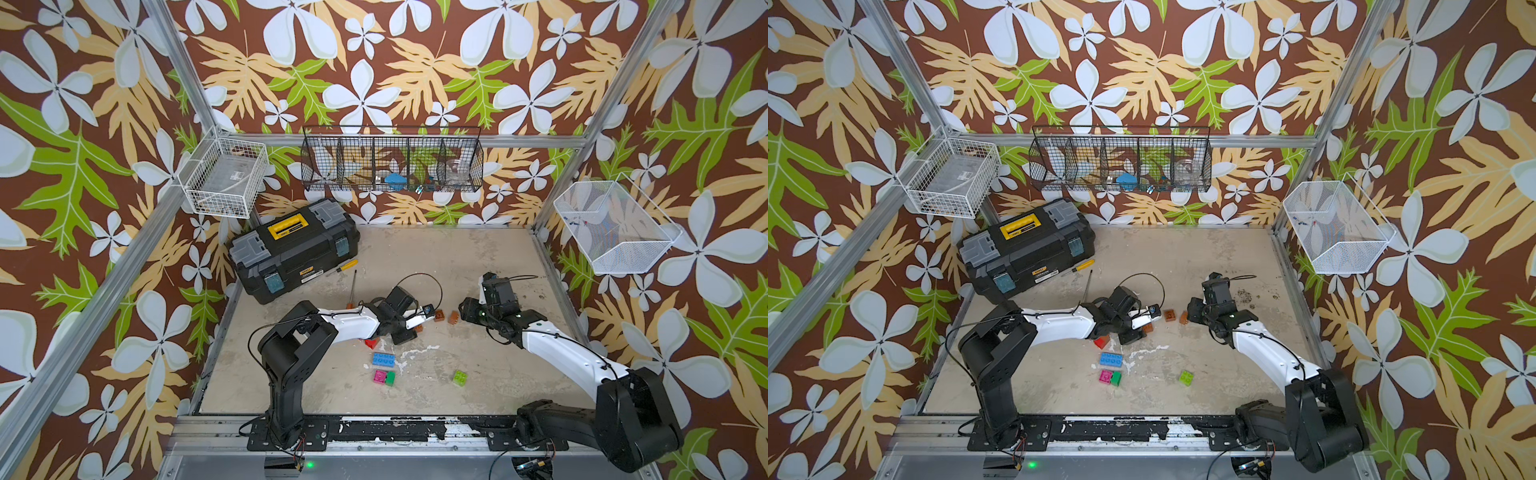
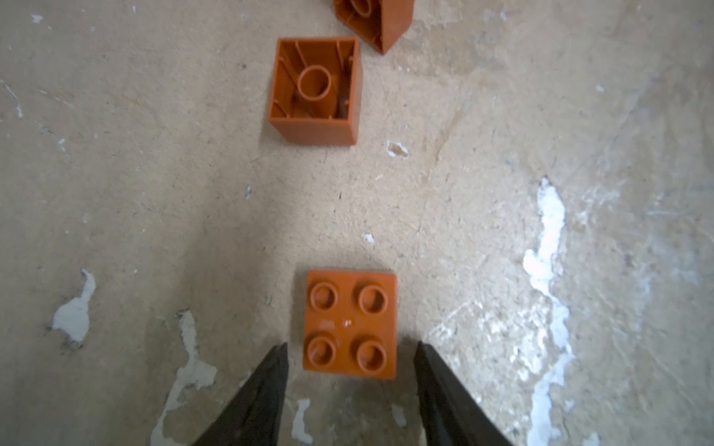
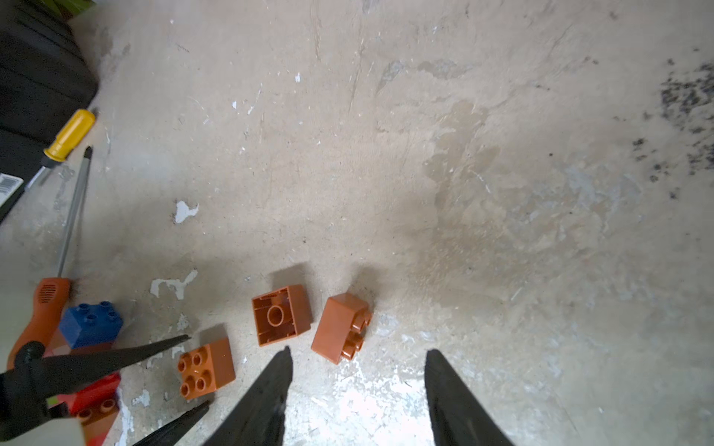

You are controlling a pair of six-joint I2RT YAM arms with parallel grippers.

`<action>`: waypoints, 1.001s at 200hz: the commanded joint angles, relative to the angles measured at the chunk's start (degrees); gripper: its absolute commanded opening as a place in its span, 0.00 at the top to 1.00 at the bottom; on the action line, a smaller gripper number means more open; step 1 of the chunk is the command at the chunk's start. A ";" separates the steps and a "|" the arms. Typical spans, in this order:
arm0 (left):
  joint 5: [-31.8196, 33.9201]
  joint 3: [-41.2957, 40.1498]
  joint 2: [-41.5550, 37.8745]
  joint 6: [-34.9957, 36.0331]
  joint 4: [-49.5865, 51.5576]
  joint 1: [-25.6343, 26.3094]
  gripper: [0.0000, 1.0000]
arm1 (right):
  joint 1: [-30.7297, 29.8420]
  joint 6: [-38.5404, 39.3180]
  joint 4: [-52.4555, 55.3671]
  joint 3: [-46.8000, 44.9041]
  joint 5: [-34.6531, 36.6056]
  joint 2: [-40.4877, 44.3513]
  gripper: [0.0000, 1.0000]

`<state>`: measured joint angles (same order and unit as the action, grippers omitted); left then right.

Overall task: Assemble the letter h with lego
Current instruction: Adjust the lego brick at the center of the board, then pick up the lego brick from the center of the board.

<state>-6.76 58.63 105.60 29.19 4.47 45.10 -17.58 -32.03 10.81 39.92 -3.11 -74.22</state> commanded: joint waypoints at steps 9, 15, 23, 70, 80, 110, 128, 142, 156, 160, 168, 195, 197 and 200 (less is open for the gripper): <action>-3.75 -1.15 -4.31 0.91 3.86 -1.49 0.34 | 0.00 4.60 -0.09 1.53 -1.42 -3.06 0.45; -4.11 -1.20 -5.16 0.73 4.11 -2.09 0.33 | 0.03 4.44 0.33 1.77 -1.10 -3.66 0.45; -4.59 -1.42 -6.40 0.57 4.59 -3.01 0.33 | 0.00 3.47 1.14 2.13 -1.35 -4.35 0.45; -12.06 -6.08 -15.95 0.11 5.54 -11.44 0.32 | -2.79 -7.57 -0.75 1.75 -1.16 -5.65 0.45; -12.77 -7.57 -18.18 0.35 5.42 -12.90 0.32 | -3.07 -8.30 -0.22 2.85 -0.79 -7.37 0.45; -16.46 -11.86 -24.00 -0.67 4.00 -16.48 0.30 | -3.84 -8.69 1.82 6.11 1.20 -12.95 0.45; -17.30 -13.45 -26.52 -1.69 3.42 -17.56 0.29 | -4.08 -9.08 1.93 6.40 3.95 -14.82 0.46; -18.08 -14.22 -27.92 -2.70 2.68 -18.28 0.28 | -4.37 -8.39 1.49 6.66 5.04 -16.29 0.48; -18.85 -14.05 -28.47 -3.52 3.11 -18.65 0.28 | -4.40 -8.09 0.90 6.75 5.05 -17.82 0.57; -18.98 -13.88 -28.60 -3.65 3.30 -18.71 0.28 | -4.41 -7.84 0.79 6.79 4.80 -18.20 0.60; -19.05 -13.49 -28.87 -3.96 3.80 -18.81 0.28 | -4.53 -7.61 1.09 7.05 4.68 -18.75 0.66; -19.15 -11.69 -29.40 -6.60 4.96 -19.00 0.28 | -6.20 -3.61 0.41 6.79 6.38 -16.50 0.83; -19.16 -11.41 -29.40 -6.95 5.29 -19.04 0.28 | -6.31 -3.16 0.37 6.72 6.61 -16.16 0.84; -19.22 -10.93 -29.40 -7.48 5.70 -19.00 0.28 | -6.39 -2.66 0.26 6.56 6.77 -15.61 0.86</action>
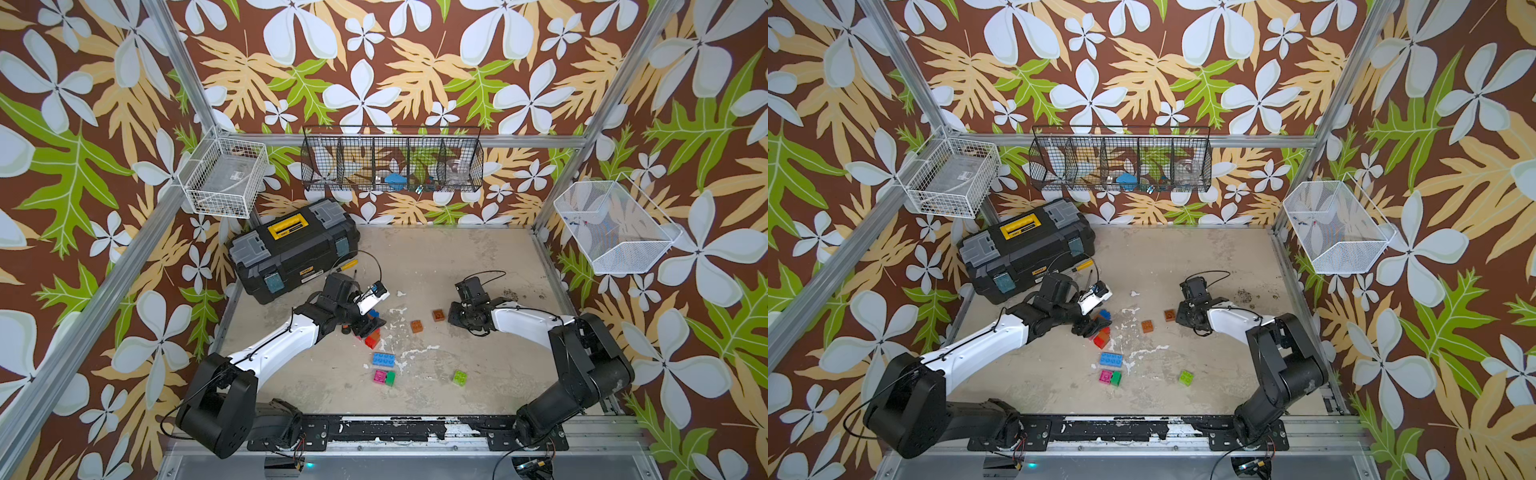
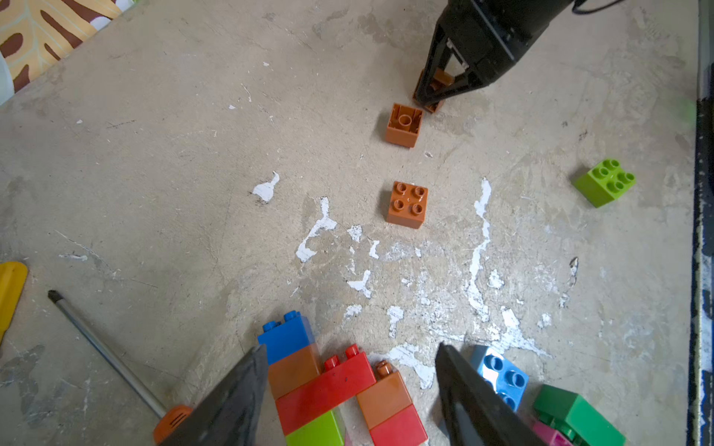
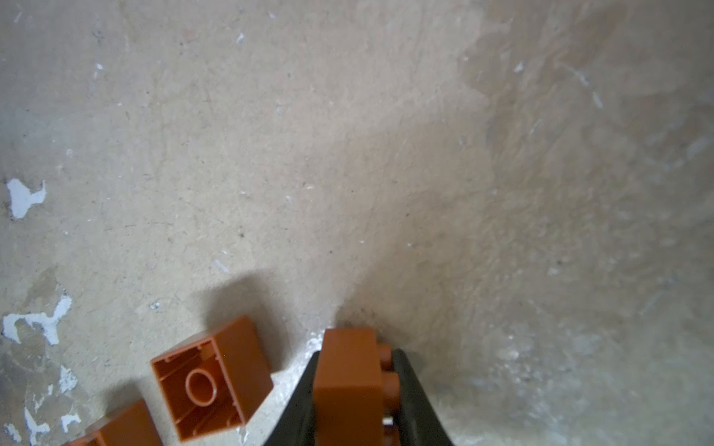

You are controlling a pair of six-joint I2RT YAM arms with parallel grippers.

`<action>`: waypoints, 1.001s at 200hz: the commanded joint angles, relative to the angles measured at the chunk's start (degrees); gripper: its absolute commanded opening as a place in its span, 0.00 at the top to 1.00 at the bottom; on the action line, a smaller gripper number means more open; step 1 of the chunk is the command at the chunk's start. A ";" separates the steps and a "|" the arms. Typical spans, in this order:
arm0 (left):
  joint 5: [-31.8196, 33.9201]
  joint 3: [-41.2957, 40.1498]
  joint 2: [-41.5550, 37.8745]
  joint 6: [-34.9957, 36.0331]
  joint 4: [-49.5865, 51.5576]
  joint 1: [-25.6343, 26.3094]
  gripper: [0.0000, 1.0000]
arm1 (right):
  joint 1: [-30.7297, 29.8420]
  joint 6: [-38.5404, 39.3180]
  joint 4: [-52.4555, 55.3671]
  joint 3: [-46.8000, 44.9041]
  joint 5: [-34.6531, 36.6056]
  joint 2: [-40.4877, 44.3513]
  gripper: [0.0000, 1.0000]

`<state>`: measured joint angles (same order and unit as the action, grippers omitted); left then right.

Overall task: Assemble the letter h with lego
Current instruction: Pick up the lego brick from the center of the board, then assemble the lego brick with the lego brick.

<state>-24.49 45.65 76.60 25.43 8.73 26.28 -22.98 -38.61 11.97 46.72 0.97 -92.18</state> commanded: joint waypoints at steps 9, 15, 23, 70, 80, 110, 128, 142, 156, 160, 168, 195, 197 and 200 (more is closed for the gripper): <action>-1.37 3.86 -0.53 -6.21 2.64 -0.18 0.28 | -1.32 5.64 -1.46 -0.76 3.15 4.22 0.87; -1.23 5.33 -0.53 -8.61 3.69 -0.18 0.28 | -1.65 7.19 -1.81 -1.20 3.61 5.62 0.87; -2.06 7.44 -0.36 -11.09 5.57 -0.18 0.29 | -2.36 9.64 -2.45 -1.63 3.95 7.62 0.87; -17.60 14.74 1.22 -26.91 11.21 -0.20 0.29 | -17.12 31.15 -15.93 -8.62 10.10 24.12 0.86; -21.93 13.88 1.31 -29.77 10.10 -0.18 0.29 | -21.61 37.21 -21.34 -11.34 11.88 27.59 0.87; -30.54 12.13 2.67 -35.24 7.93 -0.17 0.31 | -28.61 52.03 -36.17 -19.45 7.18 34.09 0.87; -31.18 11.85 3.92 -35.69 8.31 0.13 0.31 | -30.33 56.64 -40.72 -21.98 6.23 35.05 0.88; -30.98 11.88 4.58 -35.67 8.74 0.64 0.31 | -30.71 57.99 -41.14 -21.81 6.10 34.49 0.87; -30.86 12.18 4.81 -35.32 9.15 1.34 0.31 | -31.13 59.26 -41.05 -21.12 5.71 33.44 0.86; -30.67 12.32 4.94 -35.02 9.32 1.65 0.31 | -31.30 59.54 -41.01 -20.95 5.78 33.18 0.86; -30.44 12.49 5.10 -34.92 9.40 2.20 0.31 | -31.63 60.11 -41.28 -20.71 5.77 32.62 0.85; -31.58 12.49 5.19 -34.28 9.77 3.42 0.32 | -31.86 60.40 -41.75 -19.79 6.59 30.74 0.85; -31.61 12.43 5.09 -34.19 9.76 3.47 0.32 | -31.86 60.36 -41.65 -19.71 6.67 30.57 0.85; -31.71 12.38 4.91 -33.93 9.80 3.43 0.32 | -31.86 60.40 -41.36 -19.52 6.61 30.37 0.85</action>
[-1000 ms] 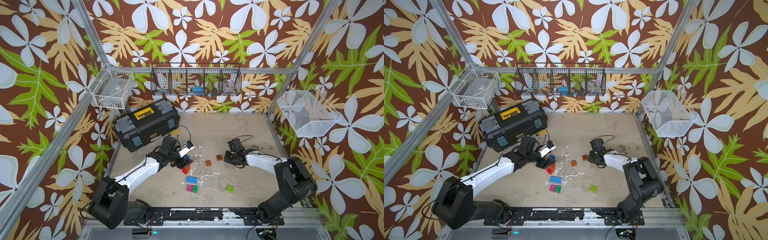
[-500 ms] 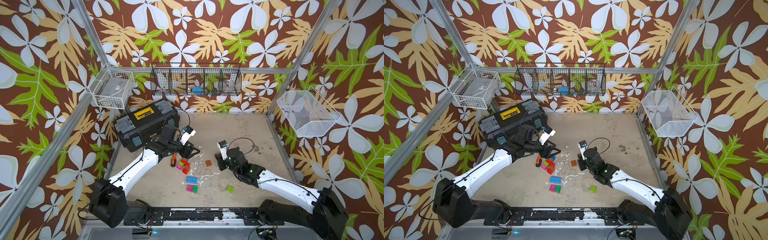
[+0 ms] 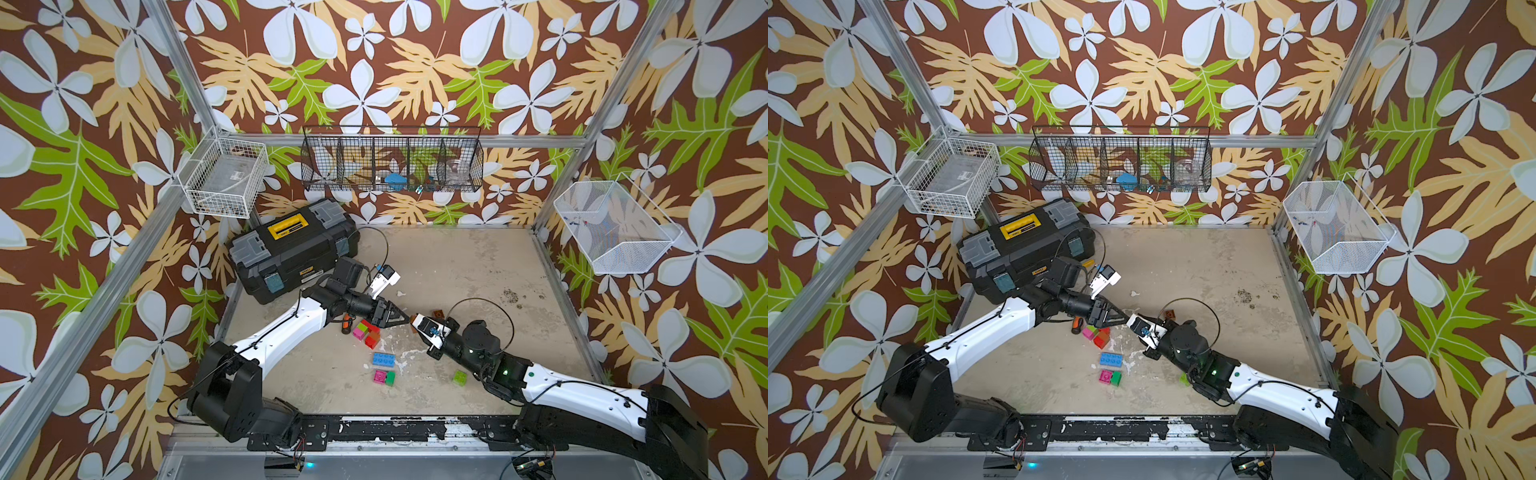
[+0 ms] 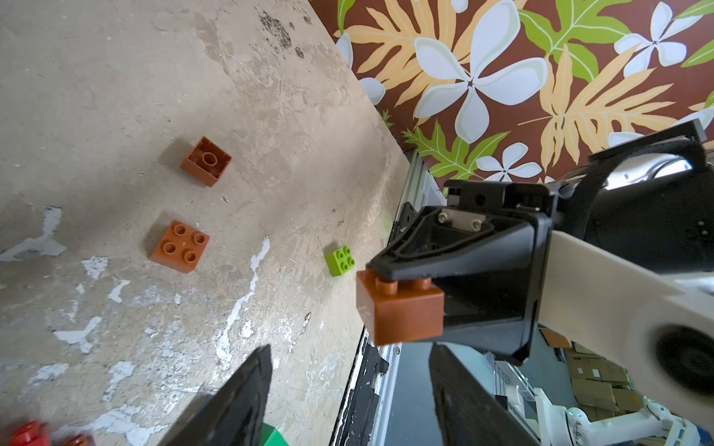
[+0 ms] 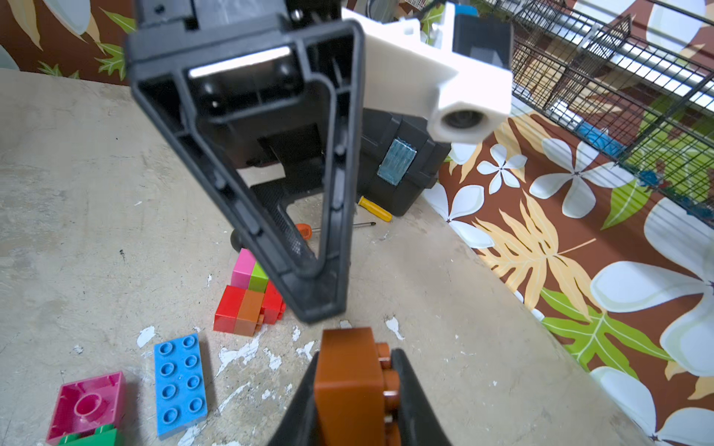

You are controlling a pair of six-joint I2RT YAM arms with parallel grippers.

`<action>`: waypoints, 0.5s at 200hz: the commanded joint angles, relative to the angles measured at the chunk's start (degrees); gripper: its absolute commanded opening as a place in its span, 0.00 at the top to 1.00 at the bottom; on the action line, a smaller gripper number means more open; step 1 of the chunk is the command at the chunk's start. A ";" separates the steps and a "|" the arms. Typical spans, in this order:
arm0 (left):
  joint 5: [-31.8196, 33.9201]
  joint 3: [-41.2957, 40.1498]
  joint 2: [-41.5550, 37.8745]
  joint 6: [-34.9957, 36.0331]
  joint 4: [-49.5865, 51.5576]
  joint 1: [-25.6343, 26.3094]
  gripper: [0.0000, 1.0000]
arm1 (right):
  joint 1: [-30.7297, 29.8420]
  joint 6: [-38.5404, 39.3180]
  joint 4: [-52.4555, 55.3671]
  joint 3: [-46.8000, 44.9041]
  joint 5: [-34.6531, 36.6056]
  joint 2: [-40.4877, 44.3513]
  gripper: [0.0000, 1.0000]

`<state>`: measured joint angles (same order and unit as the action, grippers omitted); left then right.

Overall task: Assemble the letter h with lego
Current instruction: Assemble the lego brick with the lego brick.

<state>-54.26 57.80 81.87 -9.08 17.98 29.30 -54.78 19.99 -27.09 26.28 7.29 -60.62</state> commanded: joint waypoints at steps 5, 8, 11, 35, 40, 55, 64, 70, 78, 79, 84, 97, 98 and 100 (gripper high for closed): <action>-2.23 0.29 -0.55 1.05 0.56 0.41 0.31 | -0.06 1.79 -1.83 1.30 0.46 -1.67 0.85; -2.39 0.21 -0.61 1.41 0.53 0.41 0.31 | -0.04 1.85 -1.69 1.42 0.52 -1.80 0.85; -2.51 0.16 -0.69 1.66 0.49 0.47 0.30 | -0.06 1.85 -1.57 1.62 0.72 -2.01 0.85; -2.42 -0.19 -0.61 1.62 0.24 0.89 0.30 | -0.04 1.59 -2.23 1.73 0.33 -3.11 0.85; -2.26 -0.19 -0.61 1.60 0.22 0.98 0.30 | -0.06 1.38 -2.14 1.97 -0.10 -3.38 0.85; -1.31 -0.06 -0.57 1.57 -0.14 1.57 0.32 | -0.21 1.02 -1.41 3.09 -0.10 -4.35 0.85; -0.09 -0.06 -0.35 1.45 -0.47 2.22 0.34 | -0.65 0.97 -1.21 3.70 0.55 -4.83 0.85; 0.76 -0.23 -0.38 1.31 -0.90 2.63 0.37 | -0.75 0.69 -1.50 3.86 0.58 -4.92 0.85; 1.78 -0.49 -0.61 1.10 -1.46 3.02 0.40 | -1.00 0.40 -1.78 4.01 0.54 -5.10 0.85; 1.87 -0.54 -0.59 1.09 -1.50 3.03 0.41 | -1.05 0.40 -1.80 4.11 0.49 -5.11 0.85; 2.24 -0.68 -0.76 1.08 -1.82 3.04 0.43 | -1.16 0.15 -1.89 4.29 0.24 -5.23 0.85; 3.33 -1.03 -1.02 0.61 -2.61 3.06 0.49 | -1.52 -0.04 -1.41 4.82 -0.08 -5.30 0.85; 3.39 -1.02 -1.06 0.59 -2.69 3.05 0.49 | -1.54 -0.04 -1.40 4.82 -0.08 -5.30 0.85; 3.53 -1.09 -1.08 0.50 -2.88 3.07 0.50 | -1.62 0.03 -1.34 4.83 -0.04 -5.30 0.85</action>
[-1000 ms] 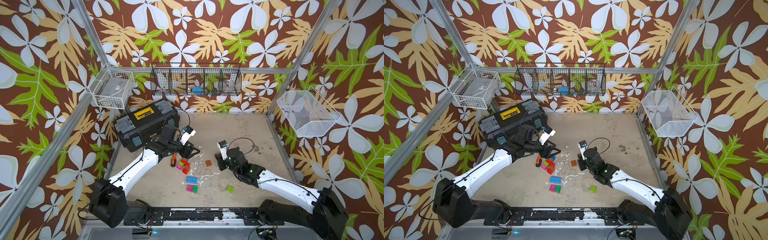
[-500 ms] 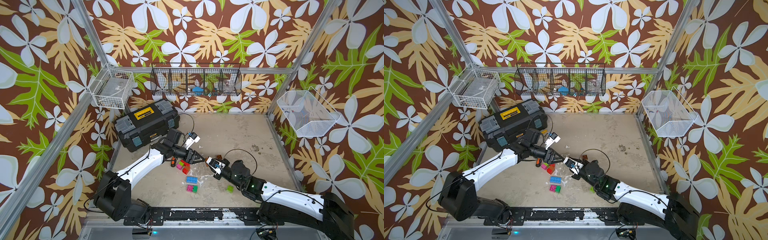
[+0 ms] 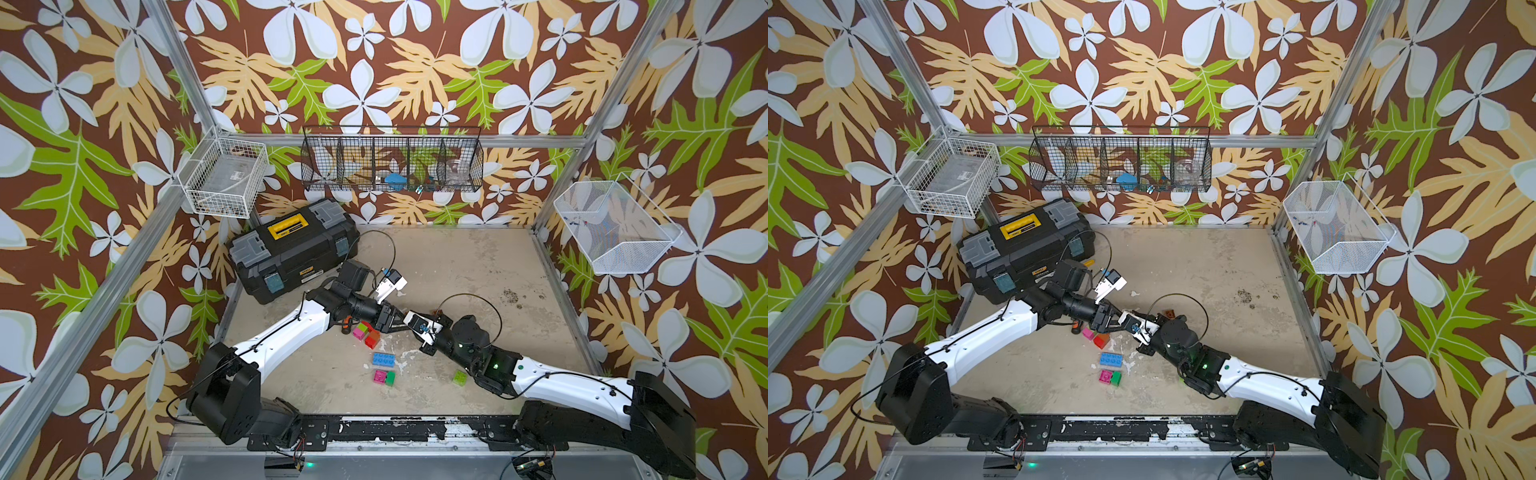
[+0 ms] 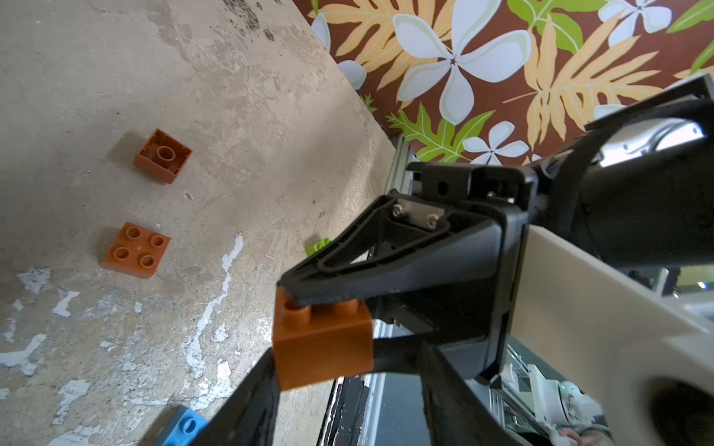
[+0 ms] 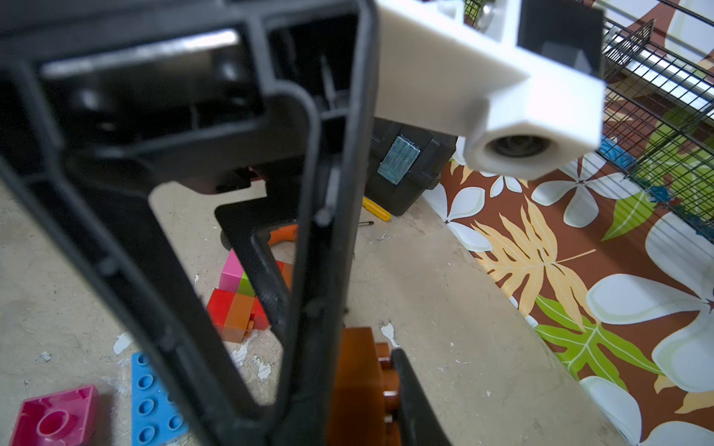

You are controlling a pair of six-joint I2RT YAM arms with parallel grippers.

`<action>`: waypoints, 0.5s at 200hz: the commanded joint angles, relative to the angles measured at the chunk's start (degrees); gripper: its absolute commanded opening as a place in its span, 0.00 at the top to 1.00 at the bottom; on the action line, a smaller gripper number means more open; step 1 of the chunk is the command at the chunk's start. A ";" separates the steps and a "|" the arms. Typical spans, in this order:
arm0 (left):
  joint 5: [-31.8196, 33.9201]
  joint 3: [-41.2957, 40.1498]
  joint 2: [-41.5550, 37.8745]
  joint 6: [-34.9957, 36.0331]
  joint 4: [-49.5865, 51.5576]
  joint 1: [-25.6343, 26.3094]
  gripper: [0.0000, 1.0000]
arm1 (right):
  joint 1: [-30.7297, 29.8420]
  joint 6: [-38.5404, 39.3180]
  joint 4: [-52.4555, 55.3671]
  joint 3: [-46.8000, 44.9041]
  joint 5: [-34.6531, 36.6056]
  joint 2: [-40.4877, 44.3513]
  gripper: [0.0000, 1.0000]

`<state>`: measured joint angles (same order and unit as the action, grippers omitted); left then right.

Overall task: Assemble the letter h with lego
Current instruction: Assemble the lego brick with the lego brick.

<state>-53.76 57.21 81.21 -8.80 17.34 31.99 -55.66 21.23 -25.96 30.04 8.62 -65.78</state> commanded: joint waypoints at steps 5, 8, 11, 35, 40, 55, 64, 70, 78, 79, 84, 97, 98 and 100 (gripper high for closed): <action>3.05 -0.63 -0.44 0.06 -2.46 0.37 0.51 | -0.92 -1.15 -2.52 1.06 -1.41 -0.13 0.85; 3.05 -0.62 -0.38 0.01 -2.56 0.36 0.52 | -0.90 -1.12 -2.58 0.93 -1.40 -0.14 0.85; 2.97 -0.61 -0.42 0.00 -2.64 0.39 0.52 | -0.98 -1.11 -2.68 0.82 -1.38 -0.14 0.85; 2.18 -0.48 -0.69 0.04 -2.61 0.36 0.51 | -1.03 -0.96 -2.90 0.30 -1.61 -0.31 0.85; 2.41 -0.45 -0.71 0.14 -2.68 0.38 0.50 | -0.99 -0.91 -2.50 0.37 -1.75 -0.32 0.85; 3.39 -0.32 -0.62 0.17 -2.82 0.36 0.44 | -1.05 -0.50 -2.01 0.17 -1.86 -0.23 0.85; 4.18 -0.35 -0.71 0.24 -2.75 0.36 0.42 | -1.12 -0.34 -2.29 -0.12 -2.02 -0.14 0.85; 4.67 -0.36 -0.86 0.32 -2.76 0.36 0.42 | -1.09 -0.17 -2.40 -0.33 -2.32 -0.14 0.85; 5.11 -0.50 -0.96 0.29 -3.13 0.36 0.42 | -1.11 0.15 -2.51 -0.45 -2.77 -0.27 0.85; 5.13 -0.51 -0.96 0.32 -3.16 0.40 0.42 | -1.11 0.18 -2.51 -0.43 -2.80 -0.29 0.85; 5.08 -0.73 -0.82 0.13 -3.48 0.36 0.43 | -1.10 0.28 -2.52 -0.47 -2.94 -0.38 0.85; 4.77 -0.84 -0.35 -0.47 -3.98 0.61 0.48 | -1.11 0.13 -3.43 -0.72 -1.69 -0.57 0.85; 4.78 -0.81 -0.30 -0.50 -3.98 0.61 0.48 | -1.11 0.13 -3.55 -0.70 -1.55 -0.58 0.85; 4.71 -0.79 -0.27 -0.43 -3.94 0.68 0.49 | -1.12 0.08 -3.70 -0.76 -1.36 -0.58 0.85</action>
<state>-49.74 56.60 80.62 -8.88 15.11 32.34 -56.73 21.23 -26.04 29.61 7.25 -66.08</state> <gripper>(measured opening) 0.544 0.257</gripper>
